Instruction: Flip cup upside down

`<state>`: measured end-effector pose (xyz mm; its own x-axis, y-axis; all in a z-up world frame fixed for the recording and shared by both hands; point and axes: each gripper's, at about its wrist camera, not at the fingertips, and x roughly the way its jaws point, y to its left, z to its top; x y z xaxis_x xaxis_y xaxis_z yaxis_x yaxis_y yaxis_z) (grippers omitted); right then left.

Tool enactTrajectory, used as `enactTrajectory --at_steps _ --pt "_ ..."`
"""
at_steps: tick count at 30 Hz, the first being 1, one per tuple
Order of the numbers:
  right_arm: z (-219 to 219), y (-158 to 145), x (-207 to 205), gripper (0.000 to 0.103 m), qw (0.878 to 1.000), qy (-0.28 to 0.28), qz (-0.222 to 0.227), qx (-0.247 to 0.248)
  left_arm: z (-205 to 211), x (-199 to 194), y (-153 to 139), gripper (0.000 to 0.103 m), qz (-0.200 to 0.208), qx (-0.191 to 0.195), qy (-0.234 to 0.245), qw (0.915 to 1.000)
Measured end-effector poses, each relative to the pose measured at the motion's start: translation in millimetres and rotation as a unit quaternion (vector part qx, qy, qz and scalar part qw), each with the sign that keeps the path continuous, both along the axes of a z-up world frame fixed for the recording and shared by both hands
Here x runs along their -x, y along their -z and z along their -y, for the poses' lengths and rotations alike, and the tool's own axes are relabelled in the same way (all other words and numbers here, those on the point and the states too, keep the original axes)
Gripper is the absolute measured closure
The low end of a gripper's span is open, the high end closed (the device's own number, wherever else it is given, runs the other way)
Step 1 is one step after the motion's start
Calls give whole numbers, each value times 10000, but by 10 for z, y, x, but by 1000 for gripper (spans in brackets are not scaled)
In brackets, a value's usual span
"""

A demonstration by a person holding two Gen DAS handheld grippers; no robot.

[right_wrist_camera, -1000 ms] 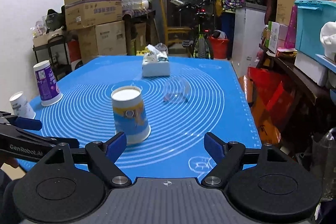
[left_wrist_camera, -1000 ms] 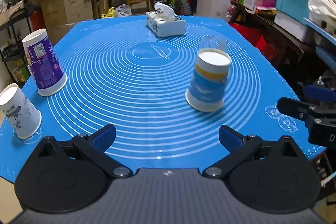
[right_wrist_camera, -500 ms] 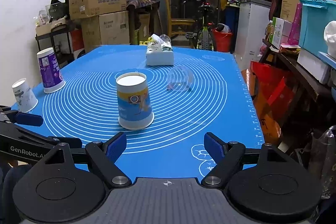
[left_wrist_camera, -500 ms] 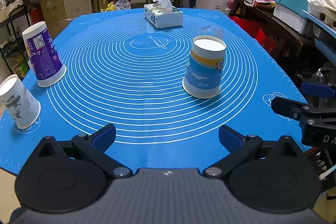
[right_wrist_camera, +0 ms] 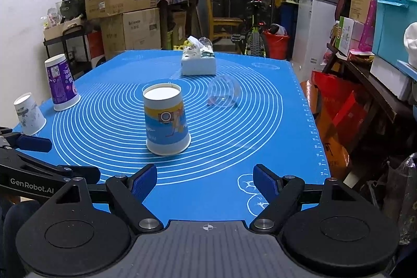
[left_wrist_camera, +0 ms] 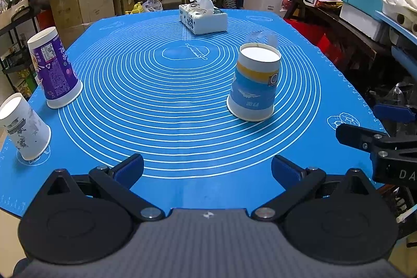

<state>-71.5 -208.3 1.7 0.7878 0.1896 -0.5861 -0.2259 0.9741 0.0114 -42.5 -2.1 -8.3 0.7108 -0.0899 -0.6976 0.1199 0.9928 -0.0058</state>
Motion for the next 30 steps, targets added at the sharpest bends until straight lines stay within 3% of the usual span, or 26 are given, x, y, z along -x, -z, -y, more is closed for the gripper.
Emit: enactTrajectory --at_steps 30 --pt "-16 78 4 20 10000 -1 -72 -17 -9 -8 18 0 -11 -21 -12 10000"
